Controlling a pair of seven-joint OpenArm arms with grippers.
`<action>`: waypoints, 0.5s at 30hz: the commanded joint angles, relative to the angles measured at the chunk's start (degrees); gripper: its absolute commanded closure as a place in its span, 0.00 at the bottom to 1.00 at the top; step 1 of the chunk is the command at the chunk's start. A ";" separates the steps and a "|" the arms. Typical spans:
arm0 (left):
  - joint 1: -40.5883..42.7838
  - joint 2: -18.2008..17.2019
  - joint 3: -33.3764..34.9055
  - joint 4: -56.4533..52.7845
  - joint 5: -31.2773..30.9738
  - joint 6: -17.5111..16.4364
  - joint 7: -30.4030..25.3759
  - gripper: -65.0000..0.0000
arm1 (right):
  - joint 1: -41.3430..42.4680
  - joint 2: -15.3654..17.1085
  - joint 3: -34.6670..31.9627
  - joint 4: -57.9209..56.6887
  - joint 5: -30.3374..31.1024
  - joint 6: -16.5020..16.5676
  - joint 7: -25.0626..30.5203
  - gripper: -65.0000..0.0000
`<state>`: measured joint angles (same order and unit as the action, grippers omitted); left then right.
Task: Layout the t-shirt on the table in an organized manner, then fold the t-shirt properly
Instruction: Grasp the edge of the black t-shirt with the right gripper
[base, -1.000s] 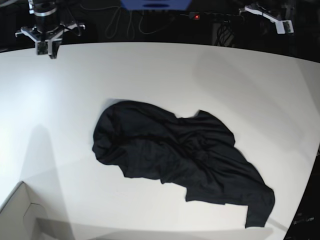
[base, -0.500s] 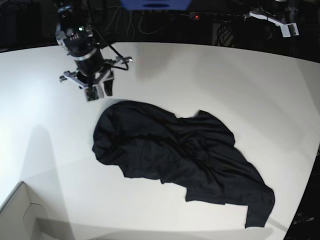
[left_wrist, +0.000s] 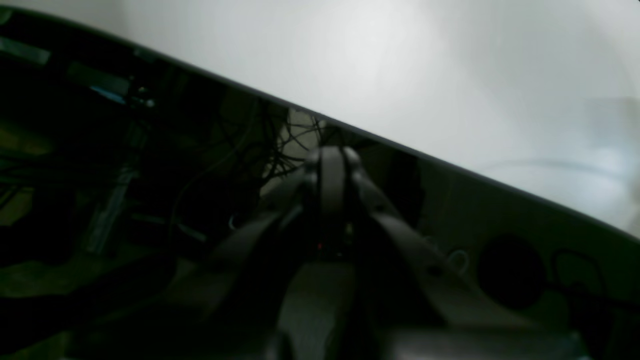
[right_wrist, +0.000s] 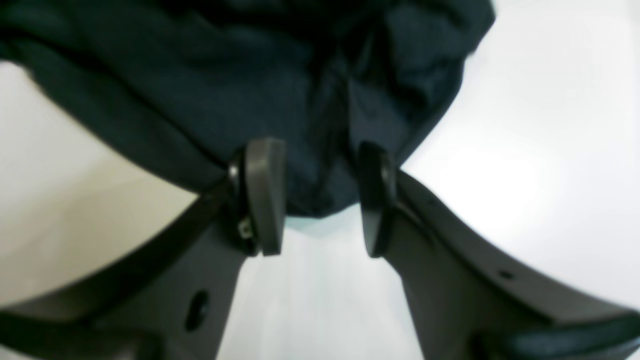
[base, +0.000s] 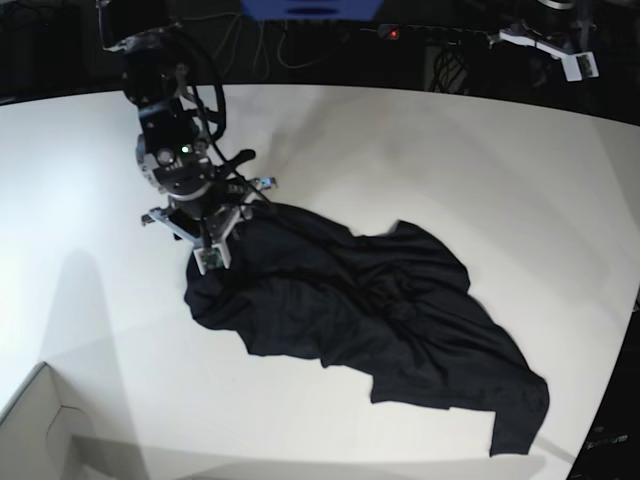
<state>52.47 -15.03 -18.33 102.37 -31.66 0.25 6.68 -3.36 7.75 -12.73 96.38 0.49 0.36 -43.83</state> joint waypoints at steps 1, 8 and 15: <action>-0.20 -0.31 -0.35 0.80 -0.21 -0.03 -1.36 1.00 | 1.38 0.21 1.00 0.11 -0.45 -0.14 1.15 0.62; -3.72 1.09 -0.44 3.00 -0.21 -0.30 5.76 0.90 | 1.99 0.12 4.86 -3.41 -0.45 -0.14 0.80 0.62; -9.43 3.47 -3.08 6.60 -0.12 -0.30 16.40 0.60 | 2.34 -0.14 5.04 -6.58 -0.36 -0.14 1.06 0.56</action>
<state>42.65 -11.16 -21.21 107.90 -31.62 -0.05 23.97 -1.63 7.64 -7.81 88.92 0.05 0.23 -43.48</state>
